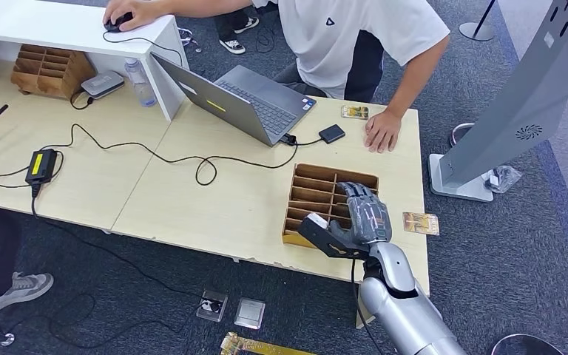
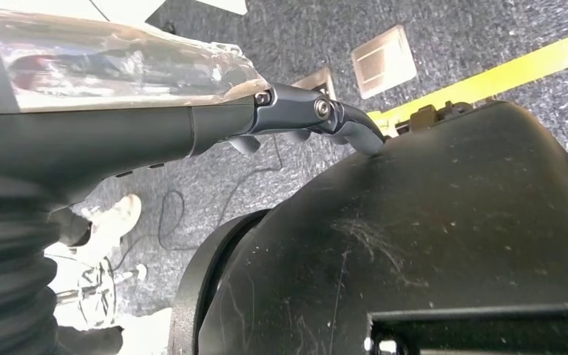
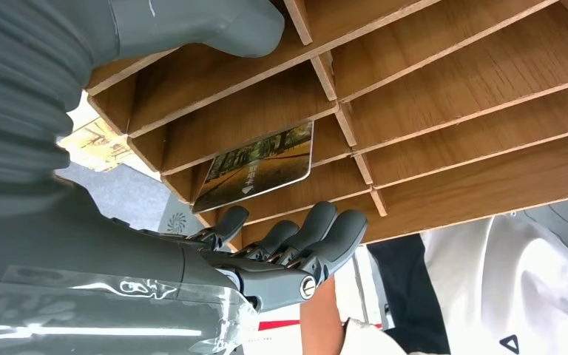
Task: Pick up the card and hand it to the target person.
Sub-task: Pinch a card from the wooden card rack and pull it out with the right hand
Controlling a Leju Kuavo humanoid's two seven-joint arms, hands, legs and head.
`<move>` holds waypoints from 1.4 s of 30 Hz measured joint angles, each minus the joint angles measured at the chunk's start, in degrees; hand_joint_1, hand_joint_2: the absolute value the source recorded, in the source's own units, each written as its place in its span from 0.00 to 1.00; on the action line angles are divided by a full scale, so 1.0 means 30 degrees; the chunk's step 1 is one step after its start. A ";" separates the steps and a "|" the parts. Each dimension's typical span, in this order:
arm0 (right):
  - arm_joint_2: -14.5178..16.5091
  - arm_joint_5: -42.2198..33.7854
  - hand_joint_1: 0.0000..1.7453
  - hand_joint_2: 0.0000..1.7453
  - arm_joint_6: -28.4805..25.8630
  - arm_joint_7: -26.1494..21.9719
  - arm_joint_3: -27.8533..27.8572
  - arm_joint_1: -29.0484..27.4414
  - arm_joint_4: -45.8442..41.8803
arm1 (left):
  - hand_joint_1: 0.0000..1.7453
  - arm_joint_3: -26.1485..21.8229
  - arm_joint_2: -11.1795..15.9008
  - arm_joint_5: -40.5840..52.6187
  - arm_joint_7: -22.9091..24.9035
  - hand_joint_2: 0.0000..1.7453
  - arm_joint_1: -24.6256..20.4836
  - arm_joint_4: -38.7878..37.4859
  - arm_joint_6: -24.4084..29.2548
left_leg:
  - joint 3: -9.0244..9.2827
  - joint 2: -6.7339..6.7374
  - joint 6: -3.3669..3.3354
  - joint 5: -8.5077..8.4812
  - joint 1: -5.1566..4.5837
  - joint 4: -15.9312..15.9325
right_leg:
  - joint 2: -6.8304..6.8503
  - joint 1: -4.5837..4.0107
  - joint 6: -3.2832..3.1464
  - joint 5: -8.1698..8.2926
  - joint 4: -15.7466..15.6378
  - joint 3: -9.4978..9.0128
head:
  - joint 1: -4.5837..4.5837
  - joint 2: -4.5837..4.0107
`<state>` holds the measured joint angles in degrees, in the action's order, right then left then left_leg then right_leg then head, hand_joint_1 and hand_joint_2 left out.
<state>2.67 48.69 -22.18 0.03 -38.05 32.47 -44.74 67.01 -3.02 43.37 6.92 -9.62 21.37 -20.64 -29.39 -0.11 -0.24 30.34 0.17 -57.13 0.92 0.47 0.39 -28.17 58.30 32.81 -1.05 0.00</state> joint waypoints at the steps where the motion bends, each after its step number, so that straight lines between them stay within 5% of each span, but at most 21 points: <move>1: 0.0000 -0.0005 0.28 1.00 -0.0031 -0.0024 0.0002 0.0013 0.0042 | 0.00 -0.0082 0.0000 -0.0140 0.0146 1.00 0.0027 -0.0011 0.0077 | 0.0001 0.0000 0.0000 0.0000 0.0000 0.0000 | -0.0001 0.0000 0.0000 0.0000 0.0000 -0.0001 | 0.0000 0.0000; 9: 0.0004 -0.0100 0.30 1.00 -0.0146 -0.0299 0.0086 0.0180 0.0395 | 0.00 -0.0690 0.0013 -0.1262 0.0965 1.00 0.0159 -0.0144 0.0517 | 0.0010 0.0001 0.0000 0.0000 -0.0002 0.0000 | -0.0003 0.0001 0.0000 0.0001 0.0001 -0.0008 | 0.0000 0.0000; 18: 0.0007 -0.0056 0.54 1.00 -0.0233 -0.0310 0.0104 0.0311 0.0625 | 0.00 -0.1194 0.0084 -0.1745 0.1058 1.00 0.0228 -0.0210 0.0555 | 0.0019 0.0003 0.0000 0.0000 -0.0002 0.0000 | -0.0007 0.0001 0.0000 0.0001 0.0000 -0.0012 | -0.0002 0.0000; 23: 0.0007 -0.0073 0.56 1.00 -0.0255 -0.0310 0.0106 0.0333 0.0654 | 0.00 -0.1255 0.0087 -0.1871 0.1091 1.00 0.0232 -0.0241 0.0577 | 0.0023 0.0004 0.0000 0.0000 -0.0002 0.0000 | -0.0009 0.0001 0.0000 0.0001 0.0000 -0.0014 | -0.0004 0.0000; 27: 0.0018 -0.0177 0.75 1.00 -0.0284 -0.0342 0.0107 0.0485 0.0778 | 0.00 -0.1601 0.0107 -0.2296 0.1277 1.00 0.0289 -0.0333 0.0717 | 0.0021 0.0003 0.0000 0.0000 -0.0002 0.0000 | -0.0007 0.0001 0.0000 0.0001 0.0001 -0.0015 | -0.0002 0.0000; 42: 0.0297 -0.0279 0.87 1.00 -0.0508 -0.0675 0.0102 0.0730 0.1182 | 0.00 -0.2306 0.0211 -0.3631 0.1648 1.00 0.0438 -0.0515 0.1205 | 0.0024 0.0005 0.0001 0.0000 -0.0002 0.0000 | -0.0011 0.0000 0.0000 0.0001 0.0001 -0.0016 | -0.0004 0.0000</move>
<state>3.56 47.85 -23.71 -1.99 -37.75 34.66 -41.19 60.09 -2.38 32.48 11.87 -8.31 19.82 -17.02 -29.32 -0.10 -0.24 30.34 0.16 -57.13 0.89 0.47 0.39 -28.17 58.31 32.76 -1.06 0.00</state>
